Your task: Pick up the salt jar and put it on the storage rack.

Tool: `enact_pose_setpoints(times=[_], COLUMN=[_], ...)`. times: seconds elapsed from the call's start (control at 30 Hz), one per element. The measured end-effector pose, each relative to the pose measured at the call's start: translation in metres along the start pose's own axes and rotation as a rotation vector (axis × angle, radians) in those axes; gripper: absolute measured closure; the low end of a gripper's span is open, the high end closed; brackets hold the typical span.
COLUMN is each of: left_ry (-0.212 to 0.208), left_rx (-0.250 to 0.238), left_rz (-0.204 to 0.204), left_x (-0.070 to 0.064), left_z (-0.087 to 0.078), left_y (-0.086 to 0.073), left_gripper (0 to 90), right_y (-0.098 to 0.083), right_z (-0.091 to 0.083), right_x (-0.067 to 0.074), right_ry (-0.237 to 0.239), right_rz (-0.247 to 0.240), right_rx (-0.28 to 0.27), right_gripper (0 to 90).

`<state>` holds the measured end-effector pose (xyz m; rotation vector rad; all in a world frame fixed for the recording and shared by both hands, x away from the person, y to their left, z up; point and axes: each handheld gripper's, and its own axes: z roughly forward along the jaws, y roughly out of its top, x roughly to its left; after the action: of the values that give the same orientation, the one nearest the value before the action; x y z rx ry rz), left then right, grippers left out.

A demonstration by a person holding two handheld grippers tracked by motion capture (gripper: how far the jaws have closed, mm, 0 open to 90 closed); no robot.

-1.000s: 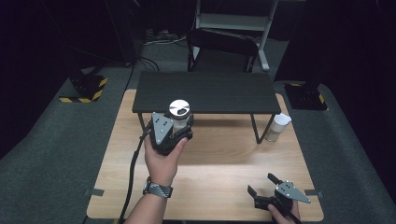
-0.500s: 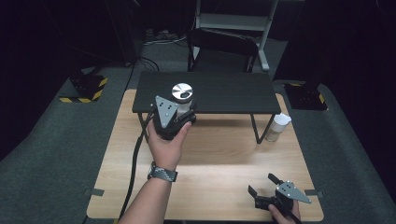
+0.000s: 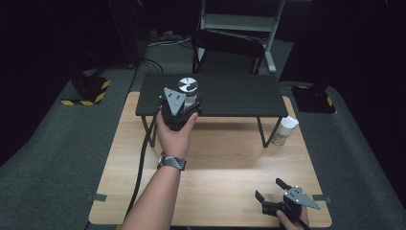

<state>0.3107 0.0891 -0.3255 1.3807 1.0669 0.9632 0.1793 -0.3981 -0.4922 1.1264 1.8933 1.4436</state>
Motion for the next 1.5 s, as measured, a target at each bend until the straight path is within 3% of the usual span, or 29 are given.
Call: enact_pose_setpoints(times=[0.5, 0.8, 1.0, 1.5], left_ry=[0.030, 0.041, 0.048, 0.030], left_rx=[0.042, 0.064, 0.063, 0.057], left_rz=[-0.016, -0.026, -0.045, -0.027], left_x=[-0.001, -0.003, -0.001, 0.003], left_z=[0.039, 0.054, 0.059, 0.060], left_y=[0.007, 0.005, 0.003, 0.001], left_gripper=[31.0, 31.0, 31.0, 30.8], right_y=[-0.002, -0.002, -0.003, -0.003], right_z=[-0.002, -0.002, -0.003, -0.002], right_x=[-0.003, -0.004, -0.004, -0.004], right_ry=[0.005, 0.008, 0.008, 0.006], right_rz=[0.010, 0.012, 0.016, 0.012], right_rx=[-0.007, -0.010, -0.014, -0.013], right_gripper=[0.4, 0.4, 0.4, 0.4])
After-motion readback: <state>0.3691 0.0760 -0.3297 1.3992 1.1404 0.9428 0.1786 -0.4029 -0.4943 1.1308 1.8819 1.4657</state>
